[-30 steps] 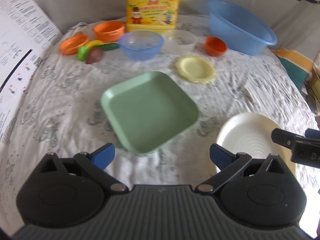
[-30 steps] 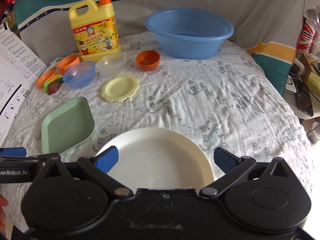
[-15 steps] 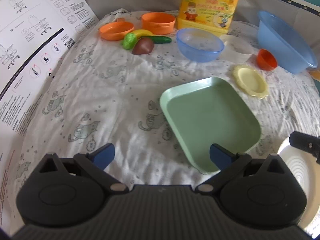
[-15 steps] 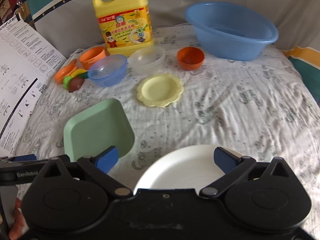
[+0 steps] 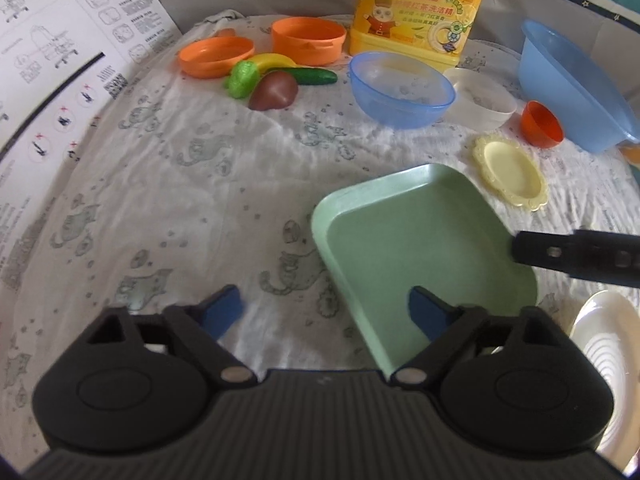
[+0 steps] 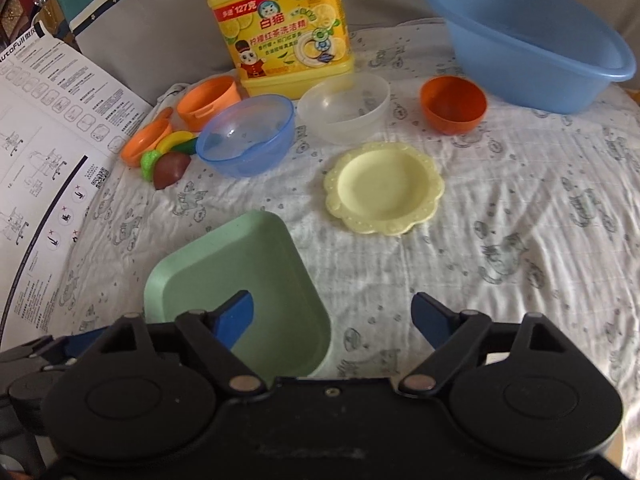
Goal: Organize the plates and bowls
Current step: 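Move both tools to the green square tray and close them on its rim, then lift the green tray with both tools and carry it over the white plate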
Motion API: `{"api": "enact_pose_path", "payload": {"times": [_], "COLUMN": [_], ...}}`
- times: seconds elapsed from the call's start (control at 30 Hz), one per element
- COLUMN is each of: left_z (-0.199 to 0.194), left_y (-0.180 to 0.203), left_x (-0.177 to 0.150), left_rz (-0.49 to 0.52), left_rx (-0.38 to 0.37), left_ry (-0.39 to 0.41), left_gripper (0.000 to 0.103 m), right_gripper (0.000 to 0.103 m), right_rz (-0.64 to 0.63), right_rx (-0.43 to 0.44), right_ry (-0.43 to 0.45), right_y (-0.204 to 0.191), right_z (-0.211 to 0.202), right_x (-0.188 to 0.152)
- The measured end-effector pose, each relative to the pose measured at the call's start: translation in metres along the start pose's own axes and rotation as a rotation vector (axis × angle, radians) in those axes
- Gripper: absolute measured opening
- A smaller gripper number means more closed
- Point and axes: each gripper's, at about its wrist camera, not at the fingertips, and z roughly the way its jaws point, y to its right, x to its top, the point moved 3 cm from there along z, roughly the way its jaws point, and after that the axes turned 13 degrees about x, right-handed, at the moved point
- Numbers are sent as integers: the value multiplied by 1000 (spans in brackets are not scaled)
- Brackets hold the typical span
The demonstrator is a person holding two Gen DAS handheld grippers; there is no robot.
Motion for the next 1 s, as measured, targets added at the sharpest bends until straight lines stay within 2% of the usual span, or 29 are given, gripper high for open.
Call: {"api": "enact_pose_path", "payload": {"times": [0.03,0.1,0.13,0.2,0.27,0.3,0.43,0.7,0.87,0.93,1.0], "left_z": [1,1,0,-1,-2,-2,-2,0,1,1,1], "left_y": [1,4,6,9,12,14,17,15,14,12,8], "left_x": [0,0,0,-1,-1,-1,-4,-3,-1,0,2], "left_rz": [0,7,12,19,23,24,35,22,22,20,11], "left_rx": [-12,-18,-25,-43,-72,-79,-72,-90,-96,-83,-84], "left_ry": [-2,7,12,14,11,11,30,34,37,37,33], "left_gripper": [76,69,61,54,42,39,39,39,39,32,30], "right_gripper": [77,66,63,52,47,40,34,34,34,34,33], "right_rz": [-1,-3,-7,-9,-14,-32,-81,-161,-182,-174,-158], "right_rx": [8,23,31,46,55,51,49,33,-17,-35,-39], "right_ry": [-6,-16,-19,-31,-39,-31,-39,-60,-80,-94,-105], "right_y": [0,-1,-2,-3,-3,-5,-9,-17,-27,-30,-32], "right_z": [5,13,18,26,33,33,35,37,38,38,37], "right_x": [2,4,4,5,4,3,0,-3,-6,-4,-4]}}
